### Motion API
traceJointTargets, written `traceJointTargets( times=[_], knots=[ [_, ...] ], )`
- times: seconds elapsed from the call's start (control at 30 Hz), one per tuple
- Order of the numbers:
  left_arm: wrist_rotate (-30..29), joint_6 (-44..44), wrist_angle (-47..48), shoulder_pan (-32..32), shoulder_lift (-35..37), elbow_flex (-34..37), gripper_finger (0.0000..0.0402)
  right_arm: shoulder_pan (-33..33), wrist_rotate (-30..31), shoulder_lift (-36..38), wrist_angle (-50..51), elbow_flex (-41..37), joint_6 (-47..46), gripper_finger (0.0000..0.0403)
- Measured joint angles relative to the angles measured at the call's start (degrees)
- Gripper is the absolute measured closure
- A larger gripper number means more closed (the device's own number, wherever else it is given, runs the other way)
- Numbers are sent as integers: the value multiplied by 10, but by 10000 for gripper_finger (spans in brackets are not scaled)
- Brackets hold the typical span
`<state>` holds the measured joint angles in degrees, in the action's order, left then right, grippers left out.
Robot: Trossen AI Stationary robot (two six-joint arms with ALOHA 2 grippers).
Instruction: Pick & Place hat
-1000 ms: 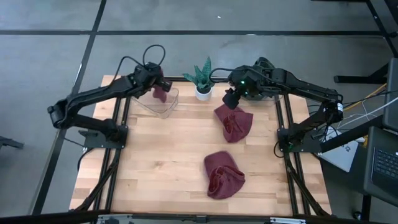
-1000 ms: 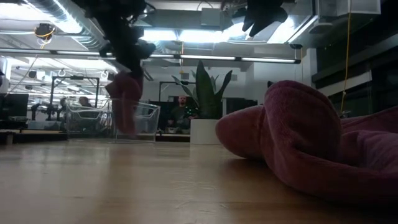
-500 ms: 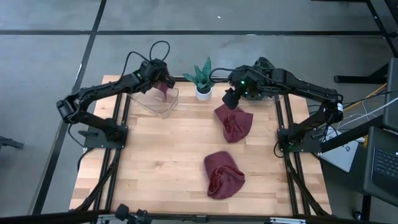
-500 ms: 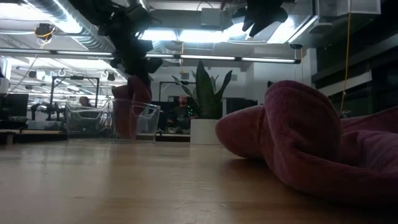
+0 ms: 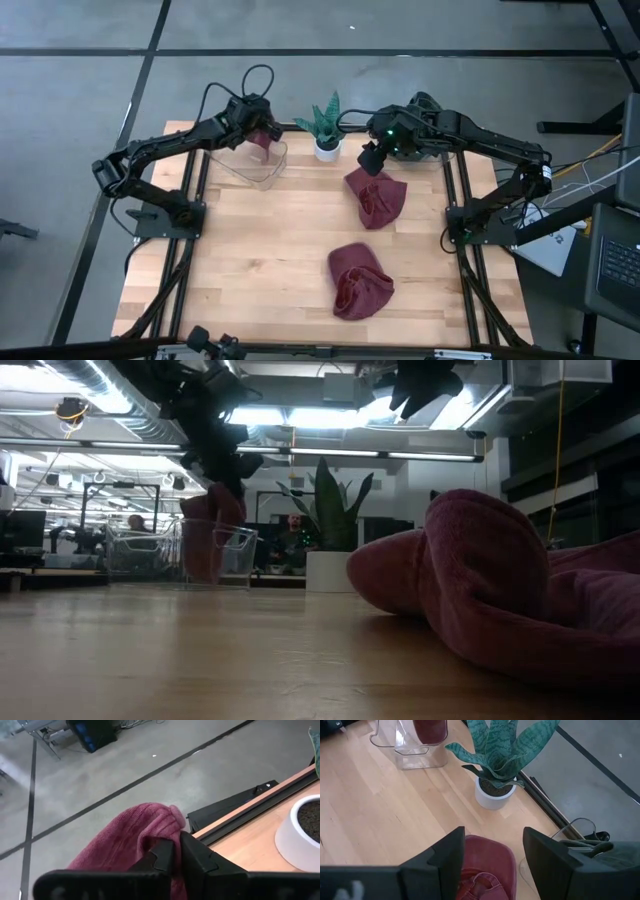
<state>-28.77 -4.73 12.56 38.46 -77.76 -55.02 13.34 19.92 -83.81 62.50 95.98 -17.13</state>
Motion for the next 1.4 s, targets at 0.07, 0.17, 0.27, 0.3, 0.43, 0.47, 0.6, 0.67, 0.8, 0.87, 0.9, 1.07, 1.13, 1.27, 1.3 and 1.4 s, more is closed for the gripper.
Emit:
traceJointTargets(
  times=[0.07,0.17,0.27,0.3,0.43,0.47,0.6,0.67,0.8,0.87,0.9,1.07,1.13,1.27,1.3,1.4],
  knots=[
    [0,1,-4,0,0,0,370,0,0,0,0,0,0,202],
    [0,2,-8,0,0,0,354,0,0,0,0,0,1,202],
    [0,1,-10,0,0,0,332,0,0,0,1,0,2,202],
    [0,1,-11,0,0,0,325,0,0,0,1,0,2,202],
    [-1,1,-23,0,0,0,289,0,0,0,1,0,2,202],
    [-1,1,-26,0,0,0,280,0,0,0,1,0,2,202],
    [-1,9,-47,0,0,0,242,0,0,0,1,0,2,202],
    [0,15,-56,0,0,0,225,0,0,0,1,0,2,202],
    [0,28,-78,0,0,0,204,0,0,0,1,0,2,202],
    [0,44,-88,0,0,0,199,0,0,0,1,0,2,202],
    [0,54,-95,0,0,0,197,0,0,0,1,0,2,202],
    [0,105,-126,-1,0,0,196,0,0,0,1,0,2,202],
    [-2,110,-129,-1,0,0,196,0,0,0,1,0,2,202],
    [1,110,-121,-4,5,0,196,0,0,0,2,0,2,202],
    [0,110,-118,-6,8,0,196,0,0,0,2,0,2,202],
    [1,110,-112,-17,20,0,196,0,0,0,7,0,5,202]
  ],
)
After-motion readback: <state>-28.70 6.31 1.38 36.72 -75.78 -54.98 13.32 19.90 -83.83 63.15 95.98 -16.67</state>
